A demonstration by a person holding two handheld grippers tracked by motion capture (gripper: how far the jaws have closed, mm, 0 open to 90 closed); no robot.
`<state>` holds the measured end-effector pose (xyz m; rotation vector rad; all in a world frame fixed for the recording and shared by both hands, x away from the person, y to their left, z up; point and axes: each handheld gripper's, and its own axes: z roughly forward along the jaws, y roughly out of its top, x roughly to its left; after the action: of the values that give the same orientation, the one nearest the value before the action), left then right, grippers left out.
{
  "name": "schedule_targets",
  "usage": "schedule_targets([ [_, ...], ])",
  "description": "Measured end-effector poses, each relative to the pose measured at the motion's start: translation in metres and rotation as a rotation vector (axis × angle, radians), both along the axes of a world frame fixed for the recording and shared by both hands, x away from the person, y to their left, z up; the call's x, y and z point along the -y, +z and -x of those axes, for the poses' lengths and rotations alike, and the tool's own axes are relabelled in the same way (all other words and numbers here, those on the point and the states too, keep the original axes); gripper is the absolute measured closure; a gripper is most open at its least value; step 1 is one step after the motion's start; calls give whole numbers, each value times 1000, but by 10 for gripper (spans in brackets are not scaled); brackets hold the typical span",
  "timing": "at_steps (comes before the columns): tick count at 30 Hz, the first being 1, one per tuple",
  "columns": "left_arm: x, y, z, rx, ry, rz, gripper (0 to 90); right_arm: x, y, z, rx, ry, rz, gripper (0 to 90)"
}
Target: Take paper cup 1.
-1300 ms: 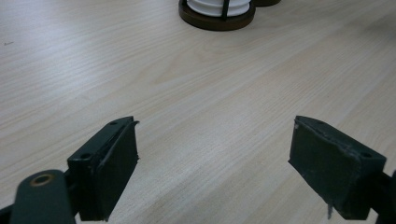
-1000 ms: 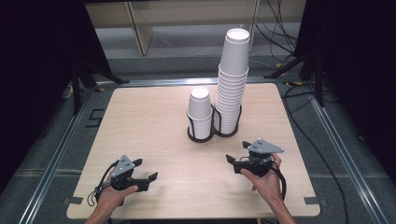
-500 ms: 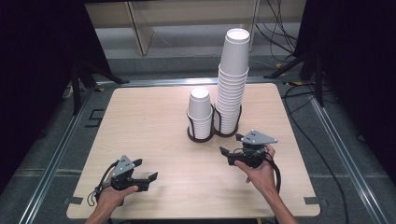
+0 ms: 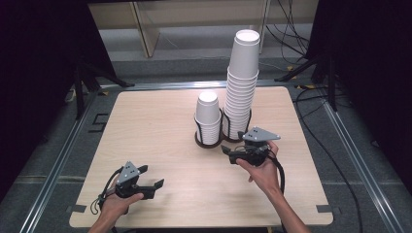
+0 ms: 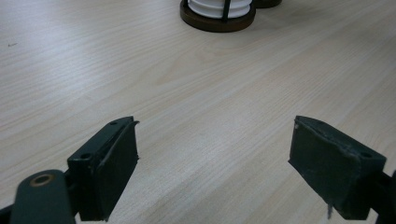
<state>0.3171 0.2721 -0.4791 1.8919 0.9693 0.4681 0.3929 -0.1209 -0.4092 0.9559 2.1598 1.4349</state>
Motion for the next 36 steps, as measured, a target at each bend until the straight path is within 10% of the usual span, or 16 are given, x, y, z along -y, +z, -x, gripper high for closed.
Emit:
schedule_targets([
  [36, 0, 0, 0, -4, 3, 2, 149, -48, 30, -33, 47, -5, -32, 191],
])
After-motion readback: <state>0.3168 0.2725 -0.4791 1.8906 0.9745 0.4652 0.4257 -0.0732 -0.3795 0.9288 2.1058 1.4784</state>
